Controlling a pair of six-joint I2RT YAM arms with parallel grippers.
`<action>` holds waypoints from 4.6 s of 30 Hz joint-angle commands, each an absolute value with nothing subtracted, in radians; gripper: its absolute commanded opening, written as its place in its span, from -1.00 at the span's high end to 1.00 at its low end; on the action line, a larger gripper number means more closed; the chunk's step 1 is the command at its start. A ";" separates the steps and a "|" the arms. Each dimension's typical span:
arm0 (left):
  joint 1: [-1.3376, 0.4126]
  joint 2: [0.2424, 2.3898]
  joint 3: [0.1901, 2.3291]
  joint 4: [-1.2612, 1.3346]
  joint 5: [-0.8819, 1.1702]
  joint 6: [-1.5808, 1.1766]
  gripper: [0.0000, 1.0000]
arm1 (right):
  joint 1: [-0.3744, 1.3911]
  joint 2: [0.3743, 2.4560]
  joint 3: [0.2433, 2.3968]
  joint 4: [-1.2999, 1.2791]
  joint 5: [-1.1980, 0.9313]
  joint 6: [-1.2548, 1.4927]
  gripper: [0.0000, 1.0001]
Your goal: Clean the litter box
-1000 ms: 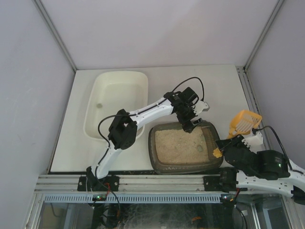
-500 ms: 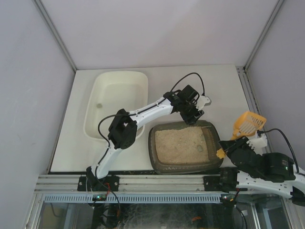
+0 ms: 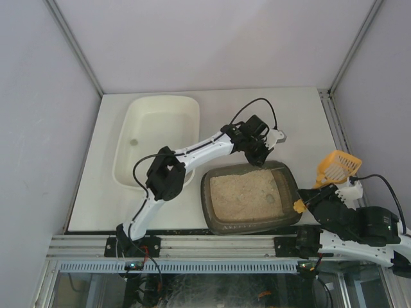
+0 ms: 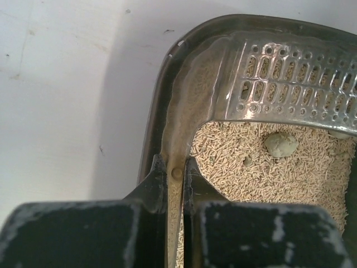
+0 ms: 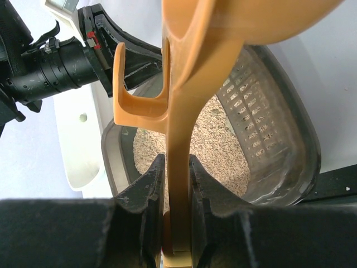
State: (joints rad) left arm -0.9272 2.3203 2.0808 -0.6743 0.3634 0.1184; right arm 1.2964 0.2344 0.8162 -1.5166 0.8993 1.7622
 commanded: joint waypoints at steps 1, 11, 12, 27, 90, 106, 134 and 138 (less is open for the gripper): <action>-0.908 2.266 1.986 -0.653 0.338 -0.070 0.99 | 1.299 0.232 0.816 -1.514 0.944 1.766 1.00; -0.775 2.121 1.727 -0.549 0.360 -0.512 1.00 | 1.301 0.214 0.817 -1.478 0.940 1.732 1.00; -0.770 2.101 1.706 -0.557 0.315 -0.536 1.00 | 1.301 0.215 0.816 -1.464 0.935 1.714 1.00; -0.744 1.680 1.271 -0.450 -0.070 -0.865 1.00 | 1.329 0.522 1.064 -1.431 0.821 1.495 1.00; -0.688 1.458 1.010 -0.190 -0.103 -1.035 1.00 | 0.671 1.629 1.130 -0.754 -0.345 0.690 1.00; -0.687 1.448 0.984 -0.164 -0.103 -1.052 1.00 | 0.664 1.619 0.883 -0.230 -0.521 0.935 1.00; -0.684 1.443 0.949 -0.139 -0.133 -1.049 0.98 | 0.644 1.171 0.607 -0.265 -0.520 0.938 1.00; -0.685 1.447 0.956 -0.137 -0.128 -1.042 0.96 | 0.651 1.131 0.576 -0.216 -0.535 0.939 1.00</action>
